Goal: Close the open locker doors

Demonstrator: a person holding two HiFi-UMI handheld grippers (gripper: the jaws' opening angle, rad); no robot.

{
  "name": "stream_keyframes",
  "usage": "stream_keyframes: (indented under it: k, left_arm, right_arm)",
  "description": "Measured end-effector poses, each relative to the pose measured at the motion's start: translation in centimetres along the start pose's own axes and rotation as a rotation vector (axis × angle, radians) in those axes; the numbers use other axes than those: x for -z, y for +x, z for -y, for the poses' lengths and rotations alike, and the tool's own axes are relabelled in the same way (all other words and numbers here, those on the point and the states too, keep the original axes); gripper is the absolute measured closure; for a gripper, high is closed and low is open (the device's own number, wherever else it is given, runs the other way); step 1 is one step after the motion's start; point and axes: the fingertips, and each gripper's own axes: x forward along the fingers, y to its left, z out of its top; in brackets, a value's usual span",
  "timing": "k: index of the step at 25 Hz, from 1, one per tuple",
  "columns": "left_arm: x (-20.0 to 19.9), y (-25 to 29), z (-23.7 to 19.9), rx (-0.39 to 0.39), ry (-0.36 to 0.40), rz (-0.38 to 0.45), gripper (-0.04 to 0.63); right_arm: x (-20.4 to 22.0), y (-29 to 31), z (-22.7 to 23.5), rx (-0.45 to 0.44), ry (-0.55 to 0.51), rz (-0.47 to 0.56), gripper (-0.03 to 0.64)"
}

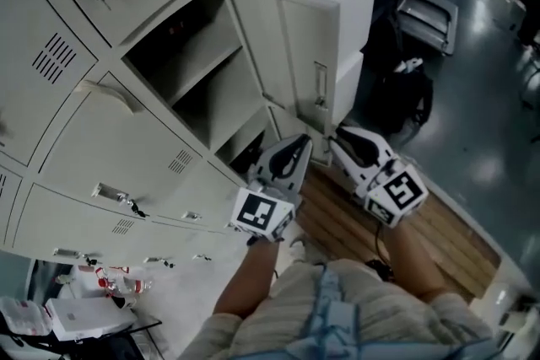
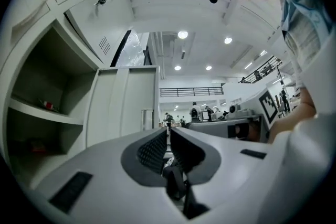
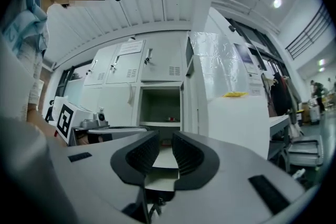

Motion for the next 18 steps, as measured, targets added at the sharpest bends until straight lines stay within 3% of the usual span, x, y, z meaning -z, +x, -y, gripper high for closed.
stream_keyframes:
  k: [18]
  left_arm:
    - [2.4, 3.7, -1.6, 0.193, -0.018, -0.016, 0.591]
  right_arm:
    - [1.9, 3.3, 6.3, 0.105, 0.027, -0.022, 0.554]
